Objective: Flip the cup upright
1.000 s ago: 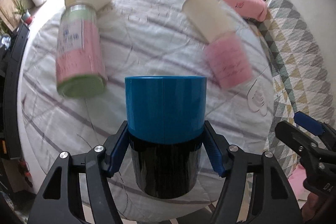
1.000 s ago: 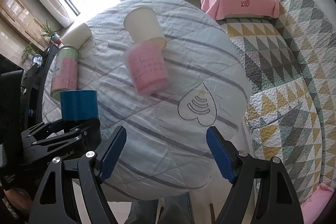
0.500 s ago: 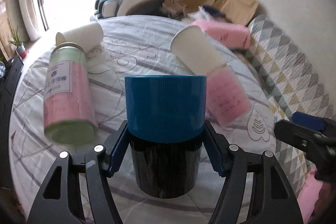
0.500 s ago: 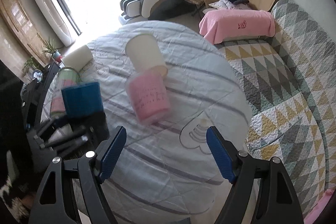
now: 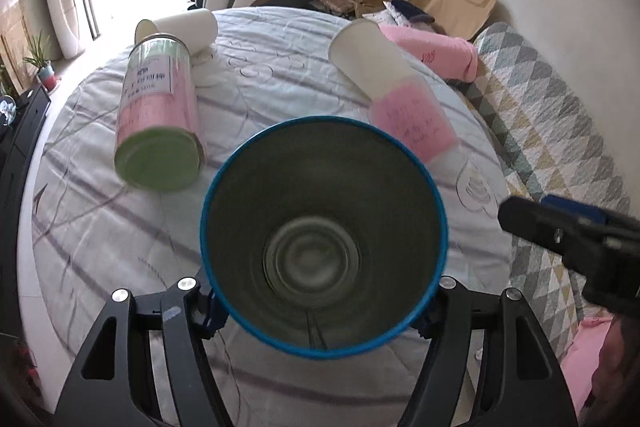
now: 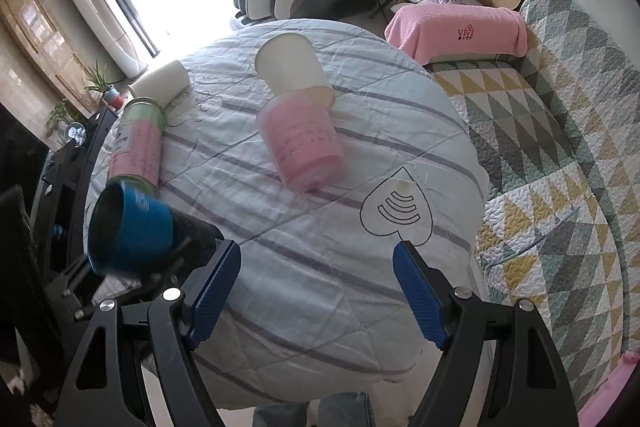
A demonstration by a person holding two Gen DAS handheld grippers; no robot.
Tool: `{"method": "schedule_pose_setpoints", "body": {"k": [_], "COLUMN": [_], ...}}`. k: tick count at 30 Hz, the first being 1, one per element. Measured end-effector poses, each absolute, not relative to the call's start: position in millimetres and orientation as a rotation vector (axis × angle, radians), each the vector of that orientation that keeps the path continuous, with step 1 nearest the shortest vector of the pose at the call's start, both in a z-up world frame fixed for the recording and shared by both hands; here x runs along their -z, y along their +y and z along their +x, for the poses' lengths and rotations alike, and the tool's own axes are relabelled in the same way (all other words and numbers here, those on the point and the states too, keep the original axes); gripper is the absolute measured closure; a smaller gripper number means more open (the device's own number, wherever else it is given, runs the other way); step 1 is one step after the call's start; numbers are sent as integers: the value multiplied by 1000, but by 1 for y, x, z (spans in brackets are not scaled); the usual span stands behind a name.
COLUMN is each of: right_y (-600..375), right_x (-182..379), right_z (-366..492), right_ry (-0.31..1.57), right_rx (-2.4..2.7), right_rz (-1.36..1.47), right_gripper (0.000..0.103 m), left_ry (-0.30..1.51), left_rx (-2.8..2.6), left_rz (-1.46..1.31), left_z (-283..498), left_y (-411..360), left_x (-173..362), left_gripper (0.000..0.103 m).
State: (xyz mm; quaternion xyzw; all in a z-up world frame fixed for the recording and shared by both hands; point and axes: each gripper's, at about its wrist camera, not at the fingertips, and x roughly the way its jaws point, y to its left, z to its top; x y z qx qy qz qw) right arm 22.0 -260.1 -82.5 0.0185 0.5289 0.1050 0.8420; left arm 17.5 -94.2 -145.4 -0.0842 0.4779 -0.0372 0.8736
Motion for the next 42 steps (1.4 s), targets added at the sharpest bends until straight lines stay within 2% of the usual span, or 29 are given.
{"method": "schedule_pose_setpoints", "body": {"k": [3,7,16,26,36,42], "right_y": [-258,-257,-258,-264,-260,-261], "right_x": [80,78,66,27,-7,-23], "right_z": [18,13,5,-8,-43,-61], "right_ry": [1117,1110,1097,1079,981,927], "right_rx": [-228,-234,-245,-261,-272,-280], "right_rz": [36,33,43,18,-56,-76], "right_gripper": [23,23,23,23,23,23], "left_ry": [1008,1006,1000,1041,932,894], "left_rx": [56,41,19,3,-25,-43], "left_rz": [-154,-141,-117,-118,-101,-93], "left_z": [12,5,-6,-34,-78,-96], "left_y": [-97,-97,-97,-92,-84,-86], "left_x": [147,144,127,78,16,0], "left_gripper": [21,16,10,5,1,1]}}
